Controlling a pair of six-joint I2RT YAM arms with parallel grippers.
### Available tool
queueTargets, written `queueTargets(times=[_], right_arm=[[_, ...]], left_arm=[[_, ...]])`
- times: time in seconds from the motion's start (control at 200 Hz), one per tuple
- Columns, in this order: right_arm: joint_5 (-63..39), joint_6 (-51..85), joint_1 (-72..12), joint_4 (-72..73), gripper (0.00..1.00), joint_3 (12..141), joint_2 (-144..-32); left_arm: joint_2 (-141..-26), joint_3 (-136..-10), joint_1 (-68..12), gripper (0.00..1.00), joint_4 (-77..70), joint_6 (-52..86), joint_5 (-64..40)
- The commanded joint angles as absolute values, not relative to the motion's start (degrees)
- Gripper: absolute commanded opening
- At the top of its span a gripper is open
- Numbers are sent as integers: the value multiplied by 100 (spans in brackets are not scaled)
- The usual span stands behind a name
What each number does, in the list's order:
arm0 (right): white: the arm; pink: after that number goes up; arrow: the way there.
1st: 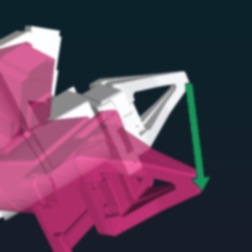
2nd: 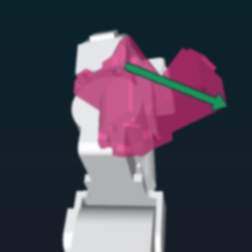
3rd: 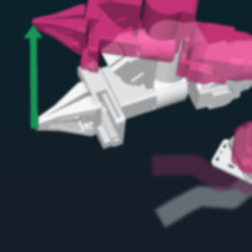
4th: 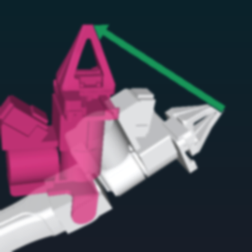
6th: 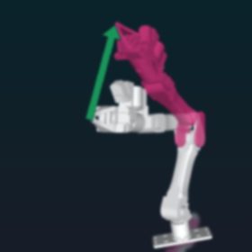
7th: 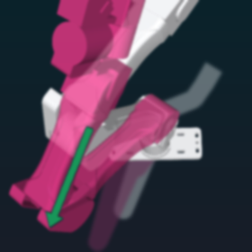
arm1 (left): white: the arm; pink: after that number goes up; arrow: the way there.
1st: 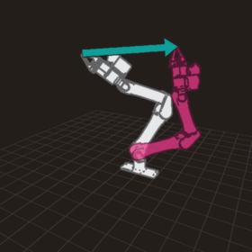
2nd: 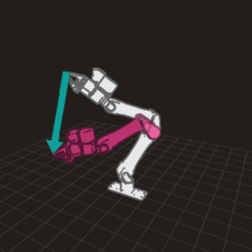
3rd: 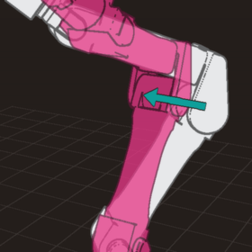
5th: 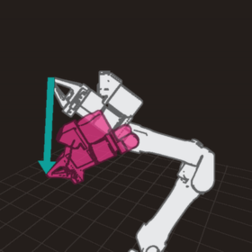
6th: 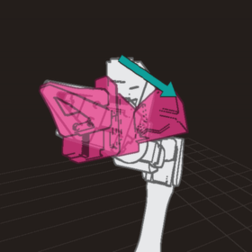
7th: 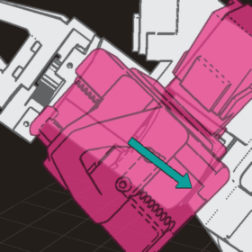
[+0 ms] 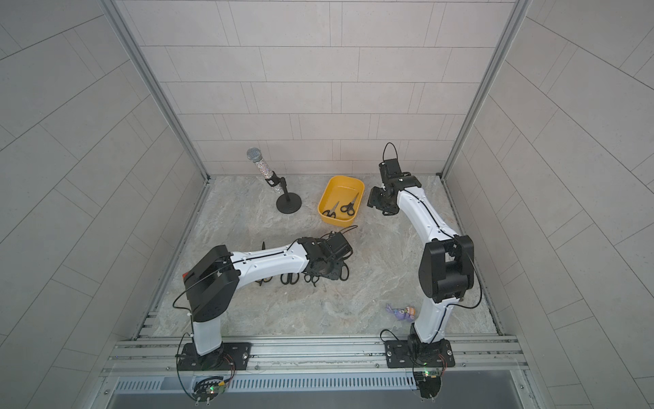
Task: Take the scissors out of the storage box
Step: Place the scissors at the center of the board.
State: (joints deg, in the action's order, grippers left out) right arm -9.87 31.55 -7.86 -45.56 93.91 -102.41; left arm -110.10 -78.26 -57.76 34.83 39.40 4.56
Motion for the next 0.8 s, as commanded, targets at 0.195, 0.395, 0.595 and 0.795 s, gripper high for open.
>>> queueTargets(times=[0.195, 0.395, 0.595, 0.795], right_arm=[[-993, 3171, -813, -4625, 60, 9459, -10091], [-1005, 3172, -827, -4619, 60, 9439, -10111], [-1041, 3194, -835, -4631, 60, 9526, -10152], [-1046, 3205, -853, -4647, 60, 9580, -10187]], left_arm=[[-11130, -7711, -5847, 0, 3458, 4319, 620], [-11153, -7594, -5845, 0, 3440, 4342, 705], [-11247, -7605, -5828, 0, 3432, 4245, 734], [-11224, -7504, -5692, 0, 3389, 4243, 740]])
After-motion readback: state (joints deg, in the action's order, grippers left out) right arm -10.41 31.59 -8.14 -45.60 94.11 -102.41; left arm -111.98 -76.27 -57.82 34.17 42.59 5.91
